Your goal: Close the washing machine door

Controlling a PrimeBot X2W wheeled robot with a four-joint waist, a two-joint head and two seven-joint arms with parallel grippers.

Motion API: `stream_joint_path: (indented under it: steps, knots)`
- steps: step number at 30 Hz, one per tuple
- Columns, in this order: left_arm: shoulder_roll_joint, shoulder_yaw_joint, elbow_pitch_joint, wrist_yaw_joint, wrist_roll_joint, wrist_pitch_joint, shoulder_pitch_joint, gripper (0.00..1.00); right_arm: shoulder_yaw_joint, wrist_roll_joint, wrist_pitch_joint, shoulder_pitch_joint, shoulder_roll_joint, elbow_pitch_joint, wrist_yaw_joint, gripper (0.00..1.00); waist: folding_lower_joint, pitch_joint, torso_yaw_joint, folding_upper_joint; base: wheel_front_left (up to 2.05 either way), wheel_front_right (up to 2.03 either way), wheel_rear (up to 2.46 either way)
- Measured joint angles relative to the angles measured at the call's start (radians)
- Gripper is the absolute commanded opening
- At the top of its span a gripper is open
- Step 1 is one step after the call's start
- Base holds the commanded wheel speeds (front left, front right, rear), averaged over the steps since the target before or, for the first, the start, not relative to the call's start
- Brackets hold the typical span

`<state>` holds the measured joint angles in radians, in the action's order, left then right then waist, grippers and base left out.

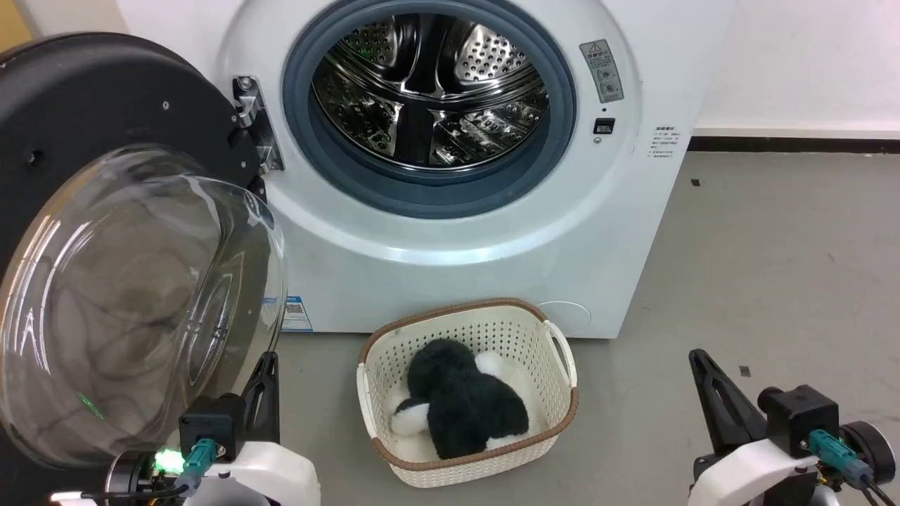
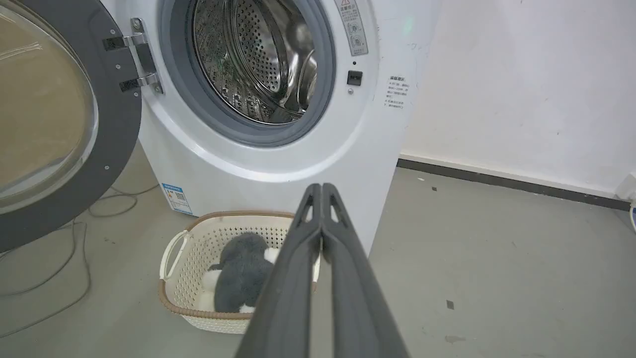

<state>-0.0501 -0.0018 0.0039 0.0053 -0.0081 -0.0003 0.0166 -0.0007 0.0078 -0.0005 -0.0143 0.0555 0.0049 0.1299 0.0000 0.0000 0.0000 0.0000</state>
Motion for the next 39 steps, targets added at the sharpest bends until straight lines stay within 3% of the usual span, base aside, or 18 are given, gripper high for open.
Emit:
stream_joint_path:
  steps: [21, 22, 39]
  knots:
    - [0.000, 0.000, 0.000, -0.001, 0.005, 0.000, -0.001, 0.00, 0.000, 0.000, 0.000, 0.000, 0.000, 0.000, 0.000, 0.00, 0.0000, 0.000, 0.000, 0.0000, 0.00, 0.00, 0.00]
    - [0.000, 0.000, 0.000, 0.000, 0.005, 0.000, -0.001, 1.00, 0.000, 0.001, 0.000, 0.000, 0.000, 0.000, 0.000, 1.00, 0.0000, 0.000, 0.000, 0.0000, 0.00, 0.00, 0.00]
    - [0.000, -0.010, 0.006, 0.002, -0.004, -0.018, -0.001, 1.00, 0.003, 0.018, -0.017, -0.001, 0.000, 0.001, 0.000, 1.00, 0.0000, 0.000, 0.005, 0.0000, 0.00, 0.00, 0.00]
